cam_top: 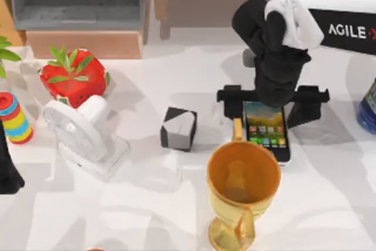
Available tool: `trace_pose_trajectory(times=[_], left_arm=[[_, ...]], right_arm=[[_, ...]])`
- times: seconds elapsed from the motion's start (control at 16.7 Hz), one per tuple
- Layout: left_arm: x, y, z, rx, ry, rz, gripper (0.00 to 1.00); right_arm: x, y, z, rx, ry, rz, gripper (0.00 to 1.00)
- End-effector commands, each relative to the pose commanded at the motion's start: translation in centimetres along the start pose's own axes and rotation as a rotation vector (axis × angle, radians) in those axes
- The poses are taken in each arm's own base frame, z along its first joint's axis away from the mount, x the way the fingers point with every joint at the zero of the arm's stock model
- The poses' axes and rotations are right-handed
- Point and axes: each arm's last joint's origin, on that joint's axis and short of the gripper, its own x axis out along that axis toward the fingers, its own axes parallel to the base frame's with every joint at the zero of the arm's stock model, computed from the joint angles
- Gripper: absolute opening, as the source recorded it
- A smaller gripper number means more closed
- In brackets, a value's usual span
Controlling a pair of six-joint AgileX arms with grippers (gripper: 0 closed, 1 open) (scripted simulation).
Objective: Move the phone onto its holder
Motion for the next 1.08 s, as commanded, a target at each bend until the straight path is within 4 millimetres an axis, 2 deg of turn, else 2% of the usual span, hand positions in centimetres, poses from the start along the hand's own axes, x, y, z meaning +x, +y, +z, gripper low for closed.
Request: trace_pose_trajectory(times=[0.3, 0.42, 0.54, 0.66, 0.84, 1.08], left_arm=[[0.0, 0.0, 0.0, 0.000, 0.000, 0.000, 1.00], [0.0, 0.0, 0.0, 0.000, 0.000, 0.000, 1.00], [0.0, 0.0, 0.0, 0.000, 0.000, 0.000, 1.00], [0.0, 0.0, 0.0, 0.000, 0.000, 0.000, 1.00], [0.0, 0.0, 0.0, 0.000, 0.000, 0.000, 1.00], [0.0, 0.0, 0.0, 0.000, 0.000, 0.000, 1.00]], right_arm=[[-0.2, 0.0, 0.0, 0.001, 0.002, -0.001, 0.00], [-1.4, -0.4, 0.5, -0.013, -0.025, 0.034, 0.00], [-3.3, -1.6, 1.4, -0.044, -0.072, 0.095, 0.00], [-6.1, -4.0, 2.6, -0.095, -0.162, 0.174, 0.00], [-11.5, -8.9, 4.1, -0.201, -0.378, 0.271, 0.00], [-18.4, -15.6, 4.1, -0.337, -0.703, 0.308, 0.00]])
